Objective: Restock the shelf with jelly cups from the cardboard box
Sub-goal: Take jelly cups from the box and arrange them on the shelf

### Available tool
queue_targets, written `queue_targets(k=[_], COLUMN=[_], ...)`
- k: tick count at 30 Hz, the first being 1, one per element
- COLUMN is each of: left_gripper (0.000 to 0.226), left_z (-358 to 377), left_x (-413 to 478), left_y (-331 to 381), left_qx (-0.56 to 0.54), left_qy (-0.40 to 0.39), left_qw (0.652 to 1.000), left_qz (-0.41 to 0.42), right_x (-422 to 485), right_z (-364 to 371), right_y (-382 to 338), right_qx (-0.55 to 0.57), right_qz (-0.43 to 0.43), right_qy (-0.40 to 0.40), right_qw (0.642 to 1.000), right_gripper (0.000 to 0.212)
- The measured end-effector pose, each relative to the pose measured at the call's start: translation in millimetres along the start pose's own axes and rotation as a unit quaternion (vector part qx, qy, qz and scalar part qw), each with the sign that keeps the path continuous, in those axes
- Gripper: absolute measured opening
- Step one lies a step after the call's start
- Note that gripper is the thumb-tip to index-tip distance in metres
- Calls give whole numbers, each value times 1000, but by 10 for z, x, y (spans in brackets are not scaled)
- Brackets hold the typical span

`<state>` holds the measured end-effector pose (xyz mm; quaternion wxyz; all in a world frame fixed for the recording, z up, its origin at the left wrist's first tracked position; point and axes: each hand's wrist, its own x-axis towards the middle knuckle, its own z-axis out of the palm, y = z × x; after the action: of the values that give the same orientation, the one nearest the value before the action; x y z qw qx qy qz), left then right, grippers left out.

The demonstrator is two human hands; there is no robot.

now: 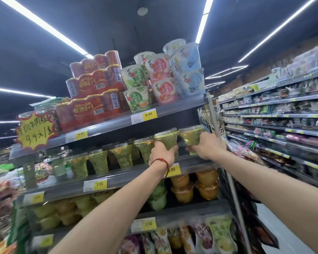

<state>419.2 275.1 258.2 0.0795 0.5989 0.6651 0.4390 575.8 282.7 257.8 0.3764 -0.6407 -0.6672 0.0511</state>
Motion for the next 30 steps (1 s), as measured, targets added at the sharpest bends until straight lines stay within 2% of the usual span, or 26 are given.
queue_targets(k=[3,6,10,16,20,23,30], left_gripper=[59,59,71,78,98,112,104], left_z=[19,53,124,143,99,78,89], left_x=[-17,-11,-20,-109,-58,-35,-16], left_y=[-11,-13,11,36,8,-4,-54], left_qx=[20,33,49,40,-4,-29,-26], left_qy=[-13,-18,-23,-27,-56,-85,-83], left_qw=[1000,999,999,999,998,995,995], left_qz=[3,4,2,-8,-30,-39,-46], right_x=[-47,-75,-75,-60,-86,-108,-69], right_z=[22,63,86,42,38,53,56], right_y=[7,17,34,8,-5,-26,-19], right_qx=[10,-10,-33,-51,-50,-39,-40], right_qz=[-2,-5,-7,13,13,26,33], right_qy=[2,29,47,30,36,39,21], right_qw=[1000,1000,998,998,998,998,998], right_gripper=[44,50,52,48,47,63,55])
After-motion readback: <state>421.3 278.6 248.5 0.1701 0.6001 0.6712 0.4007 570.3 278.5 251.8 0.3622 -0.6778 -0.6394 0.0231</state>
